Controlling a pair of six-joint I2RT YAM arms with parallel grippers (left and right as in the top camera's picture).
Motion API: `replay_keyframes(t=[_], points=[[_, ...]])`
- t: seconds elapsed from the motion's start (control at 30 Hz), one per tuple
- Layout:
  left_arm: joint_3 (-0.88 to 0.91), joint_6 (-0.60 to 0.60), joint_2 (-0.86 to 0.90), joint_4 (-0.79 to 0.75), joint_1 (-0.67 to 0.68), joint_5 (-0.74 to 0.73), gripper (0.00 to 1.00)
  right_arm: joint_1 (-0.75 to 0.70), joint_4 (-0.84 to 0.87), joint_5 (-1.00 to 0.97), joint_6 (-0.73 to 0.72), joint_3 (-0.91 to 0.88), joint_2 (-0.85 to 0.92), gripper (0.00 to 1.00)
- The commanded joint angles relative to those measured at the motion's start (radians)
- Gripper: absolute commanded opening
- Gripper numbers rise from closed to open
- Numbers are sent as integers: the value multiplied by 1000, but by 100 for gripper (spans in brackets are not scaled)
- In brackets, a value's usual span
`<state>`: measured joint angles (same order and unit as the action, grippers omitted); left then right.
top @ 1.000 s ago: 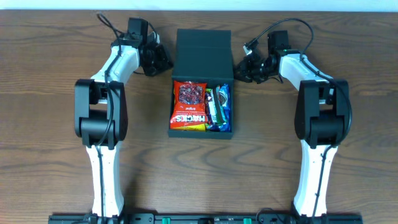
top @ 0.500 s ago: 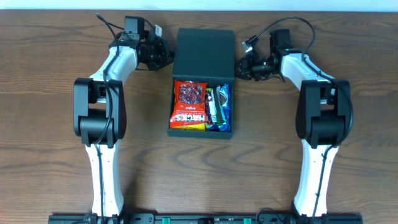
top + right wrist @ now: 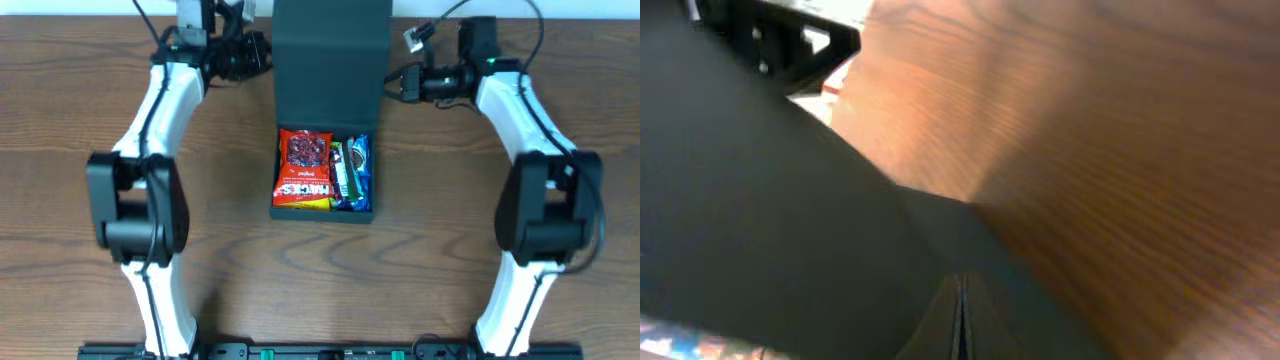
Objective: Pack container
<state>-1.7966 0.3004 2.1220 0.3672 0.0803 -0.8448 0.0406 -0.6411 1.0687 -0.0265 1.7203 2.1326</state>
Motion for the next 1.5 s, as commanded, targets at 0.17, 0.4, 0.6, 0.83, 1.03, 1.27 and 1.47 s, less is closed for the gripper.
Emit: replay_keyframes(t=[0.17, 0.4, 0.6, 0.83, 1.03, 1.27, 1.47], points=[[-15, -414, -212, 283, -2, -39, 6, 17, -386, -129, 415, 23, -208, 2], [-15, -454, -322, 420, -3, 221, 6, 14, -406, -305, 412, 23, -308, 2], [-15, -450, -338, 503, -3, 228, 6, 11, -375, -350, 344, 23, -336, 2], [-15, -386, -346, 634, -2, 228, 6, 11, -344, -359, 257, 23, -338, 2], [-12, -419, -438, 820, 20, 342, 6, 13, -529, -358, 286, 23, -376, 2], [154, -447, -691, 855, 110, 366, 6, 29, -686, -358, 349, -89, -557, 2], [495, -437, -1046, 845, 138, 336, 6, 78, -626, -357, 301, -424, -892, 2]])
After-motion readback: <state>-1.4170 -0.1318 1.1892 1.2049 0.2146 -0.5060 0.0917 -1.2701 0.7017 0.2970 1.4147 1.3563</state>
